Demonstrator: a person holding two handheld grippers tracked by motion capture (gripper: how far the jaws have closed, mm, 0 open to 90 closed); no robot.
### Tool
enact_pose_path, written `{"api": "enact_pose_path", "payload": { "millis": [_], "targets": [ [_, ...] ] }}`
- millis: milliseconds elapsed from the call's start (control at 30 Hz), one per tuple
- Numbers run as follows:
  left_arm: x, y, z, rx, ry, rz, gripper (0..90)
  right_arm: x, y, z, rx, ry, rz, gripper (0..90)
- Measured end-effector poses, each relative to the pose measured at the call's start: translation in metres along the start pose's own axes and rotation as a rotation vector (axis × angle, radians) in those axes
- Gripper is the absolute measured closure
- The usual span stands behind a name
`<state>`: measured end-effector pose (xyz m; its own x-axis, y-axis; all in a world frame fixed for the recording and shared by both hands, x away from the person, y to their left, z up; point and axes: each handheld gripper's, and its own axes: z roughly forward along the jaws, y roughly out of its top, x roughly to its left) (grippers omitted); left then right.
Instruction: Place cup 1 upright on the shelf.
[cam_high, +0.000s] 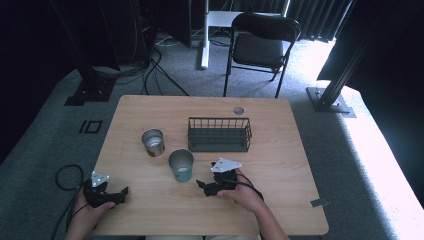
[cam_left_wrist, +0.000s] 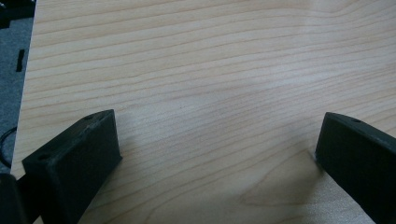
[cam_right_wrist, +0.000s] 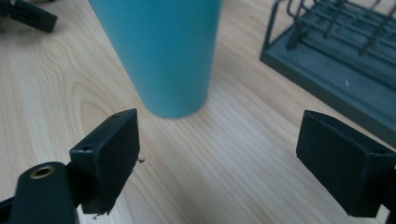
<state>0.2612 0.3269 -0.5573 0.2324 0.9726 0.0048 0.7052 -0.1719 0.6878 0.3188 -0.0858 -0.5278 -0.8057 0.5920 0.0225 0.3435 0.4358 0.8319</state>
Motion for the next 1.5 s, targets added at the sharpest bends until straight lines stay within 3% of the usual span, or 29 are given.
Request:
{"api": "enact_pose_path", "payload": {
  "millis": [633,1500],
  "targets": [
    [0.0,0.0,0.0,0.0,0.0,0.0,0.5,0.018,0.027,0.021,-0.056,0.058,-0.052,12.6],
    [0.0,0.0,0.0,0.0,0.0,0.0,0.4,0.023,0.04,0.046,-0.139,0.072,-0.049,12.2]
  ]
}}
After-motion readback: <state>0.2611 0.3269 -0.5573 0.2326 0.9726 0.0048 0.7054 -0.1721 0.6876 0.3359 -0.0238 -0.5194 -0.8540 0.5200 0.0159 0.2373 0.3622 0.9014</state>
